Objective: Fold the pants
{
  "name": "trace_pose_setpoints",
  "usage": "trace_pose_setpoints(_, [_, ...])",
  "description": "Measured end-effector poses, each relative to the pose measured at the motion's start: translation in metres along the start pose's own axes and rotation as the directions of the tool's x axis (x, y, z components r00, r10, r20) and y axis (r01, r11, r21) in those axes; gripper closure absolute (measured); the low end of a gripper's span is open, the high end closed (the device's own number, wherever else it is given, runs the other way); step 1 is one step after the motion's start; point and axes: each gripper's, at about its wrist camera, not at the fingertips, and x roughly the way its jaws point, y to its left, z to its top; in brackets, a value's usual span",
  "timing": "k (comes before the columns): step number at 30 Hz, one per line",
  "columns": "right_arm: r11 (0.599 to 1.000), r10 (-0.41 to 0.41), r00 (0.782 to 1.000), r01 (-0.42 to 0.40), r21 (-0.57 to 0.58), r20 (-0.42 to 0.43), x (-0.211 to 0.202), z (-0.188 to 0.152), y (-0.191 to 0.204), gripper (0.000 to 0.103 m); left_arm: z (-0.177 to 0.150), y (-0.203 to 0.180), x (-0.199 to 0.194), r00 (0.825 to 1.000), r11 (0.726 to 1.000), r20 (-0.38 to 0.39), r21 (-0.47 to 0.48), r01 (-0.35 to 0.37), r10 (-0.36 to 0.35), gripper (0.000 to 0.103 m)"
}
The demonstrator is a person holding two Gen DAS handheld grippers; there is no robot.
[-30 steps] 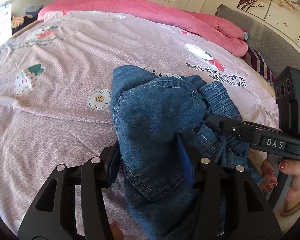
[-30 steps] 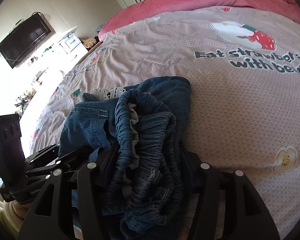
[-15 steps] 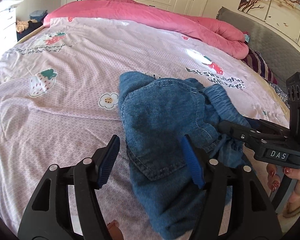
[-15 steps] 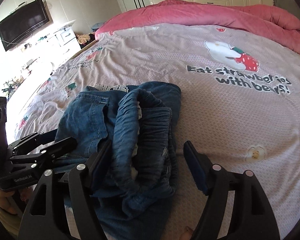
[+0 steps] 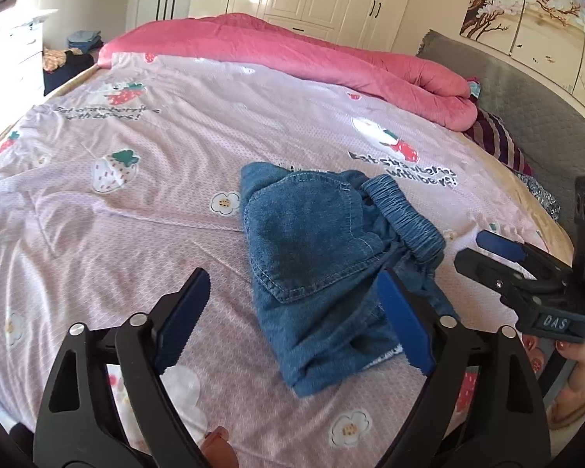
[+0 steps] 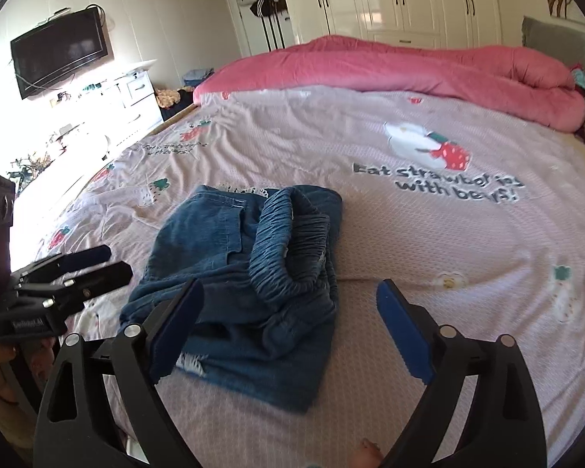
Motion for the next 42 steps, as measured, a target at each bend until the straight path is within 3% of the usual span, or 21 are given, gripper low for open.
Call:
trace_pose_setpoints(7, [0.999,-0.022,0.999,0.023,-0.029,0.048,-0.025,-0.003,0.010,0.009,-0.006,-0.007,-0.021,0.999,1.000,0.029,0.009,-0.014,0.014,0.010])
trace_pose_setpoints(23, [0.991,-0.091,0.988,0.102,-0.090,0.123,-0.065,-0.019,0.032,0.005,-0.029,-0.008,-0.053,0.996,0.997,0.046,0.005,-0.080,0.080,0.010])
trace_pose_setpoints(30, [0.993,-0.088,0.991,0.096,-0.072,0.105,-0.072,-0.035,0.036,0.005,-0.045,-0.013,-0.061,0.993,0.994,0.045,0.026,-0.110,0.109,0.010])
trace_pose_setpoints(42, [0.991,-0.109,0.989,0.115,-0.063,0.100,-0.070,-0.073,0.037,0.005,-0.084,-0.011,-0.064,0.991,0.992,0.050,-0.020,-0.124,0.124,0.010])
